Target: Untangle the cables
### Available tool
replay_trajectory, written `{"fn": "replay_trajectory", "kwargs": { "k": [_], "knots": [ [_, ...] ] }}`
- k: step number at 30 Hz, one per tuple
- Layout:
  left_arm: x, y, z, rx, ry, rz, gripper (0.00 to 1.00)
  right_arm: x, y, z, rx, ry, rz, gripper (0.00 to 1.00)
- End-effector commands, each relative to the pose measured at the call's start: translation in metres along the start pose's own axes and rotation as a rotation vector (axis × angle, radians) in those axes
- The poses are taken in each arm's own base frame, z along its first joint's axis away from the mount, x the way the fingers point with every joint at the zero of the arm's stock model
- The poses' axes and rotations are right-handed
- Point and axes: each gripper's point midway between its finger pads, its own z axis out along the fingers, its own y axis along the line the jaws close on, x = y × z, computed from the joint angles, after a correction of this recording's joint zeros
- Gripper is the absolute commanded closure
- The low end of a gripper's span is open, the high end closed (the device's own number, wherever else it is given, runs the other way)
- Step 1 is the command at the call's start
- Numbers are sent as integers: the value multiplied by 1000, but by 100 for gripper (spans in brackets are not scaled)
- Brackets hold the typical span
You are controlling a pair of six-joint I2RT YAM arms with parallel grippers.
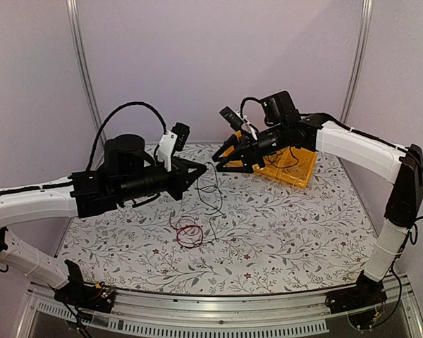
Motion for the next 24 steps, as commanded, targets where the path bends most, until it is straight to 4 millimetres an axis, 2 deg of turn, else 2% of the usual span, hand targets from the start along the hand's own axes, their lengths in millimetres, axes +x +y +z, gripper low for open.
{"fn": "replay_trajectory", "kwargs": {
  "k": [1, 8, 12, 16, 18, 20, 24],
  "knots": [
    [-17, -15, 2, 38, -56, -5, 100, 3, 21, 9, -92, 5, 36, 38],
    [-21, -15, 1, 26, -71, 2, 100, 12, 25, 13, -130, 15, 95, 48],
    [-23, -12, -2, 3, -78, 8, 100, 13, 30, 13, -163, 11, 104, 73],
    [-17, -3, 1, -41, -68, 10, 100, 5, 47, 7, -228, -16, 90, 99],
    [-10, 4, 6, -80, -59, 22, 85, -2, 59, 2, -266, -32, 80, 100],
    [-2, 15, 15, -140, -46, 39, 76, -11, 73, -7, -287, -49, 50, 100],
    [12, 25, 39, -191, -42, 48, 72, -25, 93, -20, -289, -70, -2, 100]
  ]
}}
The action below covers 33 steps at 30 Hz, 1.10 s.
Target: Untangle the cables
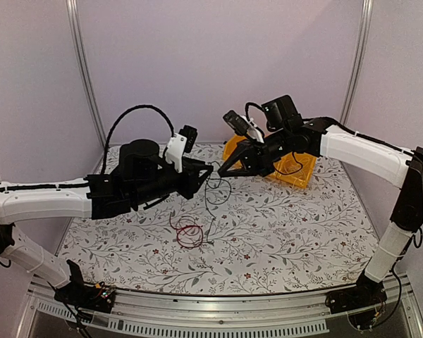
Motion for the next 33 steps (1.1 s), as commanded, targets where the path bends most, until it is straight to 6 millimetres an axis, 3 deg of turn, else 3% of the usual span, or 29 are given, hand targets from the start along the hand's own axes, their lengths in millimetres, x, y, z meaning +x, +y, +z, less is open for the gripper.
{"fn": "replay_trajectory", "kwargs": {
  "k": [1, 5, 10, 14, 17, 22, 28, 31, 33],
  "knots": [
    [13, 10, 28, -84, -10, 21, 72, -27, 49, -13, -57, -37, -100, 100],
    [34, 20, 55, -117, 12, -12, 74, -35, 70, -20, -68, -34, -130, 100],
    [76, 38, 82, -147, 77, -68, 80, -46, 97, -30, -57, -39, -232, 100],
    [110, 57, 93, -183, 145, -100, 84, -59, 126, -42, -34, -49, -322, 100],
    [121, 70, 91, -202, 160, -128, 86, -67, 140, -53, 0, -56, -377, 100],
    [126, 86, 86, -221, 165, -157, 86, -75, 140, -74, 86, -73, -418, 100],
    [131, 94, 77, -234, 176, -154, 85, -80, 112, -96, 205, -100, -394, 100],
    [137, 95, 72, -235, 198, -148, 80, -91, 95, -118, 285, -142, -380, 100],
    [143, 96, 68, -238, 214, -151, 70, -101, 85, -135, 359, -169, -385, 100]
  ]
}}
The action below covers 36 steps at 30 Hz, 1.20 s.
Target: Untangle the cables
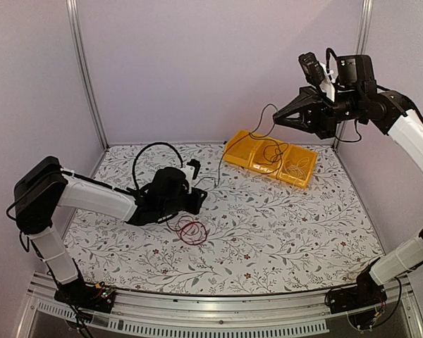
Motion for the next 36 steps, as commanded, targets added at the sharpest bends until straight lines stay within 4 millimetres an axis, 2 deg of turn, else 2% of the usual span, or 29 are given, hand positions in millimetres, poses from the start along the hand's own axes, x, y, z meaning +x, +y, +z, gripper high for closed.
{"fn": "replay_trajectory", "kwargs": {
  "k": [1, 5, 7, 10, 13, 18, 21, 25, 28, 30, 34, 36],
  "knots": [
    [-5, 6, -11, 2, -10, -26, 65, -16, -42, -28, 192, -32, -18, 100],
    [7, 15, -13, -37, 31, -15, 61, -45, -69, -59, 340, -47, -83, 100],
    [8, 18, -16, -50, 37, -2, 60, -48, -85, -71, 402, -44, -88, 100],
    [6, 20, -21, -52, 41, 24, 58, -35, -112, -80, 497, -13, -81, 100],
    [-5, 17, -27, -46, 38, 68, 57, -16, -136, -89, 546, 8, -50, 100],
    [-36, 10, -36, -41, 15, 144, 54, 8, -173, -106, 614, 17, 24, 100],
    [-58, 2, -41, -16, -9, 182, 53, 20, -189, -109, 651, 37, 32, 100],
    [-94, -11, -47, 40, -38, 134, 53, 33, -209, -114, 698, 66, 27, 100],
    [-125, -30, -58, 129, -85, 113, 53, 34, -219, -119, 736, 80, 14, 100],
    [-138, -38, -64, 161, -88, 119, 53, 35, -227, -121, 757, 87, 6, 100],
    [-171, -47, -70, 183, -125, 149, 53, 35, -243, -127, 800, 92, -11, 100],
    [-178, -47, -68, 181, -127, 164, 53, 38, -254, -130, 823, 97, -16, 100]
  ]
}}
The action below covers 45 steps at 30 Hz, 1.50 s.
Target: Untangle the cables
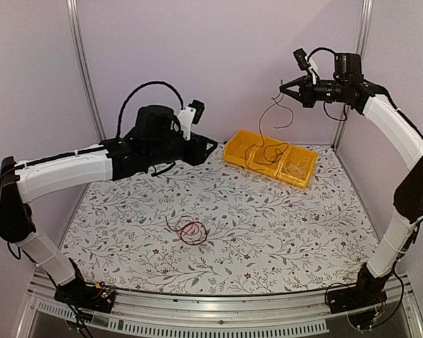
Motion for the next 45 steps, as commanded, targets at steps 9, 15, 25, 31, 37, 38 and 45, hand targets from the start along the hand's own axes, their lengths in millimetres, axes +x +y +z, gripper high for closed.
{"fn": "replay_trajectory", "kwargs": {
  "k": [9, 15, 25, 31, 37, 38, 45],
  "knots": [
    [17, 21, 13, 5, 59, 41, 54, 28, -90, 32, 201, 22, -9, 100],
    [13, 16, 0, 52, 43, 7, 54, 98, -124, 64, 230, 130, 59, 100],
    [13, 22, -4, 25, 43, 19, 54, 150, -130, 87, 184, 197, 137, 100],
    [16, 23, -3, 23, 52, 20, 54, 193, -127, 96, 165, 266, 200, 100],
    [15, 24, -5, 16, 51, 28, 54, 229, -128, 105, 161, 320, 249, 100],
    [15, 24, -5, 16, 50, 29, 54, 233, -128, 105, 165, 328, 250, 100],
    [16, 26, -4, 8, 54, 34, 54, 270, -135, 108, 206, 397, 278, 100]
  ]
}}
